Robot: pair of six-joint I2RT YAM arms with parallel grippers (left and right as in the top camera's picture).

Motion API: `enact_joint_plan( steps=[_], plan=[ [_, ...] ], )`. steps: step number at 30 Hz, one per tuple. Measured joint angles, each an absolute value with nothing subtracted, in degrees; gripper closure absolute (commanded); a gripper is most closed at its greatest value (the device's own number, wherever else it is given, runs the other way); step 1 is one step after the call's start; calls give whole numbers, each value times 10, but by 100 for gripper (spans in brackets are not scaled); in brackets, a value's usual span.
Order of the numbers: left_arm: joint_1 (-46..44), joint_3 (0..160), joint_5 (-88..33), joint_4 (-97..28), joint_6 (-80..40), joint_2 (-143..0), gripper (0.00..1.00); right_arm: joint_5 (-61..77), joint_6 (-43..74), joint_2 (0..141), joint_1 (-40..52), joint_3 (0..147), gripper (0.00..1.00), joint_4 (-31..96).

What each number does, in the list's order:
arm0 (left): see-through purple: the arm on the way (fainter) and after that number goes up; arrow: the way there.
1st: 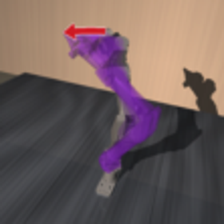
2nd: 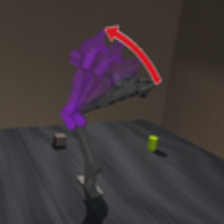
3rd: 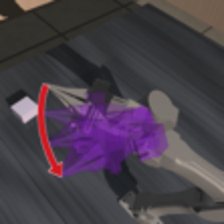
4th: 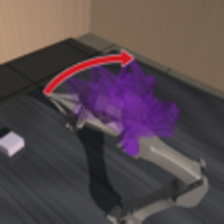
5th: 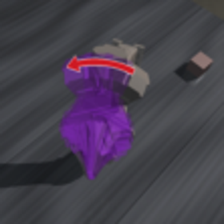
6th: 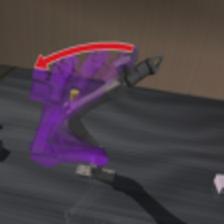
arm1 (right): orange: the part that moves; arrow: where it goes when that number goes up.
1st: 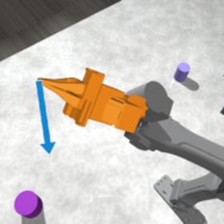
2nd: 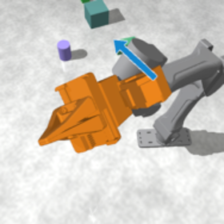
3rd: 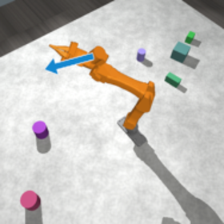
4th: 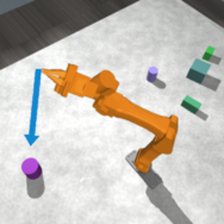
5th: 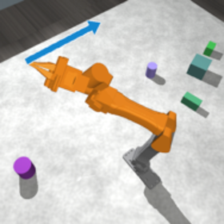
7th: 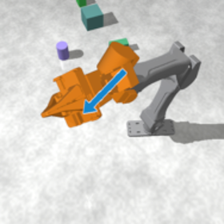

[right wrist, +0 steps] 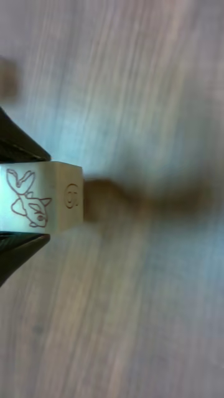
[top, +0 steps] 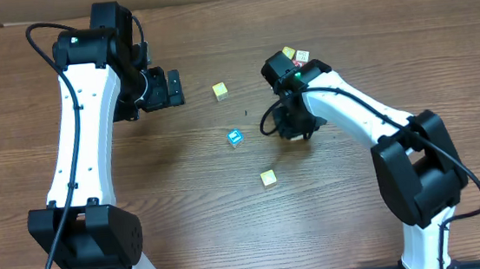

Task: Flip 3 blocks

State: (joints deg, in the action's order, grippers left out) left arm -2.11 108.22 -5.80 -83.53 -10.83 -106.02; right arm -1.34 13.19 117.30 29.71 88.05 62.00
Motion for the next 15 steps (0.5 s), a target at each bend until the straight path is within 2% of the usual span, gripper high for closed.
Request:
enact_joint_plan(
  steps=[6, 15],
  plan=[
    [-21, 1082, -57, -835, -109, -1060, 0, 63, 135, 1166, 297, 879, 71, 690],
    [-21, 1082, -57, -835, -108, -1060, 0, 105, 172, 1166, 311, 855, 71, 696]
  ],
)
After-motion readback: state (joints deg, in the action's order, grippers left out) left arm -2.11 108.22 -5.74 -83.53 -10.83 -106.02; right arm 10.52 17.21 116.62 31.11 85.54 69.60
